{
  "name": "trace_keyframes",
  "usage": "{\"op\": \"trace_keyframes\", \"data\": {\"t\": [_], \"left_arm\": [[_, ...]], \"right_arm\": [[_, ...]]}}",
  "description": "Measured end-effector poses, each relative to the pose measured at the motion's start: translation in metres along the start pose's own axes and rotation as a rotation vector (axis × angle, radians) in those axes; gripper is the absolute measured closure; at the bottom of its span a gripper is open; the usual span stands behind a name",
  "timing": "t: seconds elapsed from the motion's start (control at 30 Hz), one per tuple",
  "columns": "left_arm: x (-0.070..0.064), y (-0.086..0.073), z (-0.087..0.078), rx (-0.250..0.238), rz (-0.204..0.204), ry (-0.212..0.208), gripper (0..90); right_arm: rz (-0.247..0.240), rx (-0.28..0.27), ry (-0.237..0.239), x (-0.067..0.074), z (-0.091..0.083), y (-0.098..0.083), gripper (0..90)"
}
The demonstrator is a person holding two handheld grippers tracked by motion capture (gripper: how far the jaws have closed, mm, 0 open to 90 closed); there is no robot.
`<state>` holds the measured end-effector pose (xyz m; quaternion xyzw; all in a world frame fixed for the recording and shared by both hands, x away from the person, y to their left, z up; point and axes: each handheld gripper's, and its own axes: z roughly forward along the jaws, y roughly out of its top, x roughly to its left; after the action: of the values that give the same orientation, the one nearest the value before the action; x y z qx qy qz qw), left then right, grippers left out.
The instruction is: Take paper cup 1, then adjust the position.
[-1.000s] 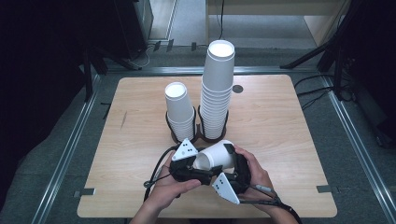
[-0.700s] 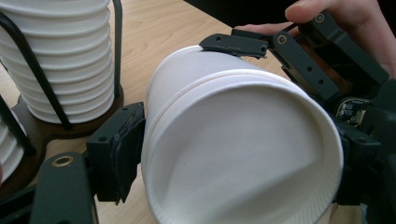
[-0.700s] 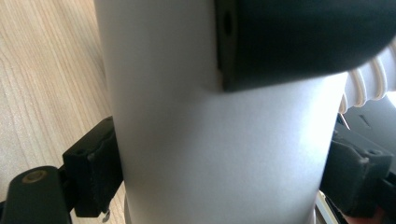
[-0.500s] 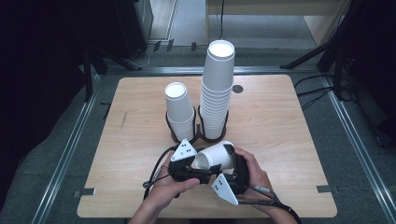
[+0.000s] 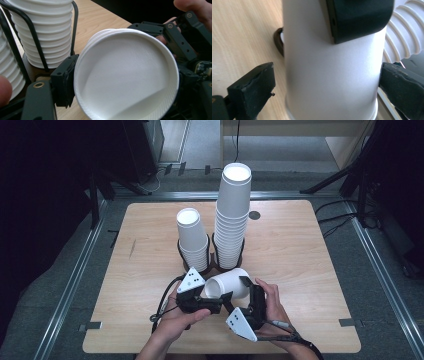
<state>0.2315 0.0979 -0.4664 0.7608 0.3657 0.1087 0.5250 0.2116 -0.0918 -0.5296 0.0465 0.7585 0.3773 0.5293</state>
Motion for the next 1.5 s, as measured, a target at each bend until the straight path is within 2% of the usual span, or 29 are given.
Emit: {"op": "trace_keyframes", "data": {"t": [0.13,0.17,0.37,0.43,0.5,0.63,0.7,0.73,0.77,0.9,1.07,1.17,1.2,1.23,1.33,1.4,1.47,1.5], "left_arm": [[0.002,0.0,-0.003,-0.017,0.007,0.018,23.4],[0.002,0.001,-0.005,-0.038,0.01,0.03,23.4],[0.006,0.004,-0.016,-0.128,-0.012,0.024,23.4],[0.007,0.005,-0.018,-0.136,-0.012,0.024,23.4],[0.009,0.006,-0.021,-0.155,-0.018,0.031,23.4],[0.011,0.006,-0.025,-0.18,-0.004,0.044,23.4],[0.011,0.006,-0.026,-0.193,-0.006,0.027,23.4],[0.011,0.006,-0.026,-0.193,-0.006,0.027,23.4],[0.011,0.006,-0.026,-0.193,0.01,0.033,23.3],[0.011,0.006,-0.027,-0.205,0.008,0.032,23.3],[0.008,0.008,-0.029,-0.232,0.014,0.023,23.3],[0.008,0.008,-0.031,-0.262,0.011,0.046,23.3],[0.008,0.008,-0.031,-0.262,0.011,0.046,23.3],[0.01,0.008,-0.033,-0.287,0.005,0.061,23.3],[0.01,0.008,-0.035,-0.309,0.012,0.077,23.3],[0.011,0.008,-0.037,-0.332,0.014,0.091,23.3],[0.011,0.008,-0.039,-0.352,0.016,0.098,23.3],[0.011,0.008,-0.039,-0.352,0.016,0.098,23.3]], "right_arm": [[0.014,-0.002,0.01,-0.003,-0.002,0.001,0.2],[0.037,-0.008,0.01,-0.007,-0.004,0.003,0.2],[0.096,-0.036,-0.005,-0.018,-0.011,0.012,0.2],[0.103,-0.04,-0.005,-0.02,-0.012,0.014,0.2],[0.133,-0.048,-0.018,-0.024,-0.014,0.018,0.2],[0.19,-0.04,-0.028,-0.028,-0.017,0.02,0.2],[0.207,-0.045,-0.027,-0.031,-0.017,0.02,0.2],[0.207,-0.045,-0.027,-0.031,-0.017,0.02,0.2],[0.217,-0.042,-0.03,-0.033,-0.018,0.02,0.2],[0.248,-0.045,-0.038,-0.036,-0.019,0.02,0.2],[0.257,-0.053,-0.058,-0.039,-0.021,0.023,0.2],[0.277,-0.055,-0.069,-0.041,-0.022,0.025,0.2],[0.292,-0.054,-0.062,-0.041,-0.023,0.025,0.1],[0.304,-0.053,-0.055,-0.042,-0.023,0.025,0.0],[0.315,-0.053,-0.056,-0.043,-0.024,0.026,0.0],[0.338,-0.056,-0.055,-0.044,-0.024,0.027,0.0],[0.384,-0.055,-0.047,-0.048,-0.025,0.028,0.0],[0.384,-0.055,-0.047,-0.048,-0.025,0.028,0.0]]}}
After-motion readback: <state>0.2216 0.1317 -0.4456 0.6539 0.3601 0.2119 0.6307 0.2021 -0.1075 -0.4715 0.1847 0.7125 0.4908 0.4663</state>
